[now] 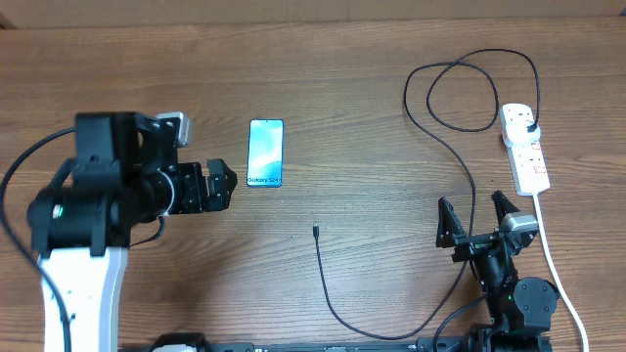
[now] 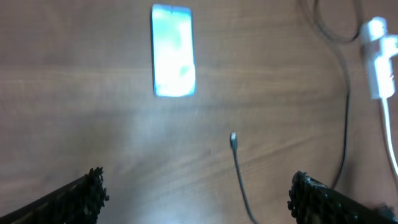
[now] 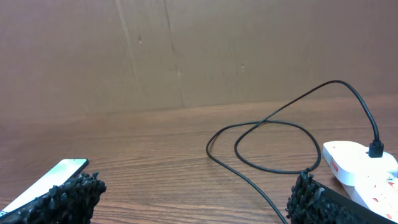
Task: Plug charger to phone and switch on socket
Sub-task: 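Move the left gripper over the Galaxy phone and lower toward it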
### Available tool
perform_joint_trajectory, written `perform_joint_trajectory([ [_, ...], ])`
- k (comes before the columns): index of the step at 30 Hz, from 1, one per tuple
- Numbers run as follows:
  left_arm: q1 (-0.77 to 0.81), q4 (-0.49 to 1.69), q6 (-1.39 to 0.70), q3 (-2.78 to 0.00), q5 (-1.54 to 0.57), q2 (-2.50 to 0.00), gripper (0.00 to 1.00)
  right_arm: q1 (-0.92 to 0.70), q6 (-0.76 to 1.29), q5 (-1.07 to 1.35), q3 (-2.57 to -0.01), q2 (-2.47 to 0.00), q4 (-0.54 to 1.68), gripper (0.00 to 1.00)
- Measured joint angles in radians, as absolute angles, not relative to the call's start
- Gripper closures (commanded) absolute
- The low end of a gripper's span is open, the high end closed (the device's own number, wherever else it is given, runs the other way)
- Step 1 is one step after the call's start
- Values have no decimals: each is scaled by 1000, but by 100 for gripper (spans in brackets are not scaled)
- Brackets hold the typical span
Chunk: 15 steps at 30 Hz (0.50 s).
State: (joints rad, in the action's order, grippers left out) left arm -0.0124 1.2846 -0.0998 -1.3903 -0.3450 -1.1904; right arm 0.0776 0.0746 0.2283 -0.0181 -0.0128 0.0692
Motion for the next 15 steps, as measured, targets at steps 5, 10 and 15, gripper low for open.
perform_joint_trajectory([
  [5, -12, 1326, -106, -1390, -345, -1280, 0, 78, 74, 228, -18, -13, 69, 0],
  [10, -12, 1324, -159, -1390, -345, -1348, 0, 78, 75, 229, -18, -13, 70, 0],
  [15, -12, 1291, -215, -1390, -345, -1418, 1, 78, 74, 228, -18, -13, 69, 0],
])
